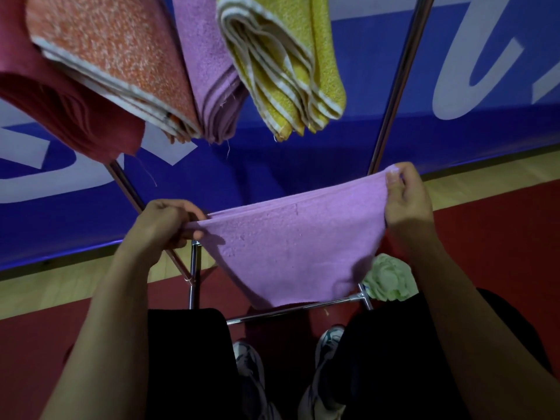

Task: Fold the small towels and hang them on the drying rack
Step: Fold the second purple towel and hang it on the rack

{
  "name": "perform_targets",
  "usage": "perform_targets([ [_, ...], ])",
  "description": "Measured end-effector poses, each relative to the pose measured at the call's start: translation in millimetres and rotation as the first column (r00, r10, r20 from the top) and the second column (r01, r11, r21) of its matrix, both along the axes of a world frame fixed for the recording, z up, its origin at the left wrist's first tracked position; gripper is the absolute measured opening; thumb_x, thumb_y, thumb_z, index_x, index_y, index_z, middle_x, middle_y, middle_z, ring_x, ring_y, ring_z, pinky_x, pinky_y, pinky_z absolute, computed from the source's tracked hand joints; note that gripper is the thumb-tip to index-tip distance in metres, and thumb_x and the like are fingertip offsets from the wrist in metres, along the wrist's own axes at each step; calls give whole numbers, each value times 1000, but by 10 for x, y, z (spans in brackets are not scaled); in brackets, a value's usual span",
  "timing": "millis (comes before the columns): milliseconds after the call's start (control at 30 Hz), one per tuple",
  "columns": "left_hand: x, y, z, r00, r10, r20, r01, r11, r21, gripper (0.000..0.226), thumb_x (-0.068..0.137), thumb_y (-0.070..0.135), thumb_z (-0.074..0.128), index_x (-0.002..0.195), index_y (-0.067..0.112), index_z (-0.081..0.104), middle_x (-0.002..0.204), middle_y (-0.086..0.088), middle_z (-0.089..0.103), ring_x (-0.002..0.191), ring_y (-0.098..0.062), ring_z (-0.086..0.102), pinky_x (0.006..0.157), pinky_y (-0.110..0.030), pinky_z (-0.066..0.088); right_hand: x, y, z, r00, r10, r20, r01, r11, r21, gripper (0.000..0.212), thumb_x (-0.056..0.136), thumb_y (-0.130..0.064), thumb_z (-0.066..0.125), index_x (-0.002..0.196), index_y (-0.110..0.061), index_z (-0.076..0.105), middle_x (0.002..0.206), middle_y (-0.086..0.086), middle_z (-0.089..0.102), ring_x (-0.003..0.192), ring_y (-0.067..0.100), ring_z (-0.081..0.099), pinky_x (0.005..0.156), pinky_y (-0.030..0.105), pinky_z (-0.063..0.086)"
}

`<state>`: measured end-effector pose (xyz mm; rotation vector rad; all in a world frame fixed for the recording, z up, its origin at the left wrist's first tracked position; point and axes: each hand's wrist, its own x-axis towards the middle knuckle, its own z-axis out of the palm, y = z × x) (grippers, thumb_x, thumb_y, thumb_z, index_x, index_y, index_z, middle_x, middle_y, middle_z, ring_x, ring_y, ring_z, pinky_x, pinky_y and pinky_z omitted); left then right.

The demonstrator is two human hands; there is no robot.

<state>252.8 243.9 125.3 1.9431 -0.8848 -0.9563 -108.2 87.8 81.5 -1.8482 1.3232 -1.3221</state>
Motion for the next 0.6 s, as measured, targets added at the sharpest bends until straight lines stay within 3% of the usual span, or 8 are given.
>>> perform_targets([
  [167,49,73,24,975,-220,10,218,970,110,42,95,-5,38,81,4,77,78,-22,72,61,-15,66,62,-31,42,-37,35,43,998,9,-68,-10,1000,-26,21,111,-26,41,102,-10,52,83,20,56,68,15,46,61,14,35],
  [267,71,110,34,954,-298,31,293,951,102,40,96,2,43,70,6,73,70,-19,64,58,-16,58,63,-30,39,-66,42,38,996,9,-93,-13,999,-42,19,110,-30,42,100,-17,51,74,10,53,62,7,48,62,29,38],
  [367,76,117,68,933,-361,-10,361,933,17,41,92,33,54,69,2,65,77,-24,53,75,-28,51,76,-42,42,-121,1,25,995,-4,-102,0,999,-44,17,109,-32,44,100,-20,53,68,0,50,62,-1,49,61,34,35],
  [433,74,132,101,923,-378,-70,374,926,-56,72,83,69,59,73,-3,60,79,-17,53,77,-24,53,80,-38,45,-152,-25,17,995,-9,-100,6,1000,-29,18,109,-33,44,100,-21,54,67,-5,48,64,-3,50,61,30,35],
  [467,62,146,118,916,-396,-61,390,917,-89,76,79,79,60,71,3,62,78,-9,57,77,-19,56,80,-33,47,-160,-33,13,995,-6,-97,4,1000,-19,18,109,-33,44,99,-21,54,68,-7,49,64,-4,50,61,26,36],
  [500,37,154,124,907,-420,-28,414,902,-120,67,80,77,66,69,10,65,78,-3,62,77,-14,60,80,-31,48,-162,-44,3,996,-1,-92,0,1000,-9,18,109,-32,43,99,-21,54,69,-8,49,65,-5,49,61,22,37],
  [600,-36,161,118,865,-496,75,502,854,-136,23,85,31,82,76,12,71,82,-3,70,82,-14,66,84,-34,49,-157,-78,-34,997,-1,-74,2,1000,14,19,109,-33,43,98,-21,54,72,-9,50,65,-2,48,66,28,39],
])
